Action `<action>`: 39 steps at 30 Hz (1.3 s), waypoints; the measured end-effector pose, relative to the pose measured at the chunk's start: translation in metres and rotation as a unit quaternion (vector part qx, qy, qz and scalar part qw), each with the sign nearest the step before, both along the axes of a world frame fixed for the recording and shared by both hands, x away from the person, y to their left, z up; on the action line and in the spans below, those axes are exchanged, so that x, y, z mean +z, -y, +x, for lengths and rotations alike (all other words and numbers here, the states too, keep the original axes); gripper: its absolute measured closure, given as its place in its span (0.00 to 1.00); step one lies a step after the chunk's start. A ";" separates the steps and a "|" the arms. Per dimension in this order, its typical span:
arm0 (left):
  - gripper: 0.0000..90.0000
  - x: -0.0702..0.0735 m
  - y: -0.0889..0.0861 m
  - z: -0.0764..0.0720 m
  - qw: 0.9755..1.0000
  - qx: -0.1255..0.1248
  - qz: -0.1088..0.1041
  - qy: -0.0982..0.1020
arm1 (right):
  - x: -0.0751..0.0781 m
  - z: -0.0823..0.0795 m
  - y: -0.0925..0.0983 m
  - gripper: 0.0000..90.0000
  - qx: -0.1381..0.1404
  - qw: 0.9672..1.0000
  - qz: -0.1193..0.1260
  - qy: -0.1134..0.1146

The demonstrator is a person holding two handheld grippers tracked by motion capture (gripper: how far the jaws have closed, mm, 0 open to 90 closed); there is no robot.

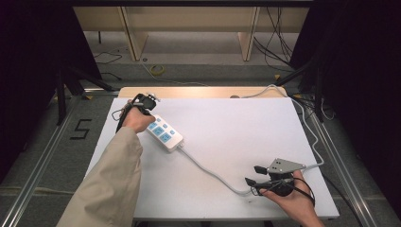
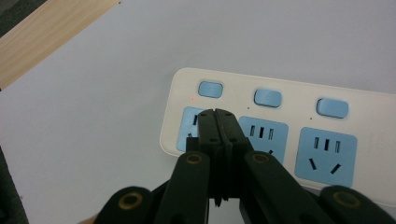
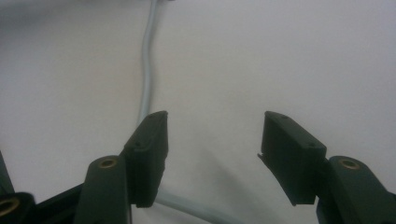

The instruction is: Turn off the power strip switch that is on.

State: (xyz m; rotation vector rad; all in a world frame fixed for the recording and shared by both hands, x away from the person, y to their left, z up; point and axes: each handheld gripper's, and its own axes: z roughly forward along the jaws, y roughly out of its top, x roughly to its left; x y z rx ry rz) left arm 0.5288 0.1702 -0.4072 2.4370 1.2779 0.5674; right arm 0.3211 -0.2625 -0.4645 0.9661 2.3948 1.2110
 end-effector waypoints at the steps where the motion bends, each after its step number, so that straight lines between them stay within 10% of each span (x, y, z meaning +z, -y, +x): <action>1: 1.00 0.000 0.000 0.001 1.000 0.000 0.001 -0.001 | 0.000 0.000 0.000 0.47 0.000 1.000 0.000 0.000; 39: 1.00 -0.006 0.008 0.020 1.000 0.002 0.019 -0.004 | 0.000 0.000 -0.001 0.47 0.003 1.000 0.000 -0.002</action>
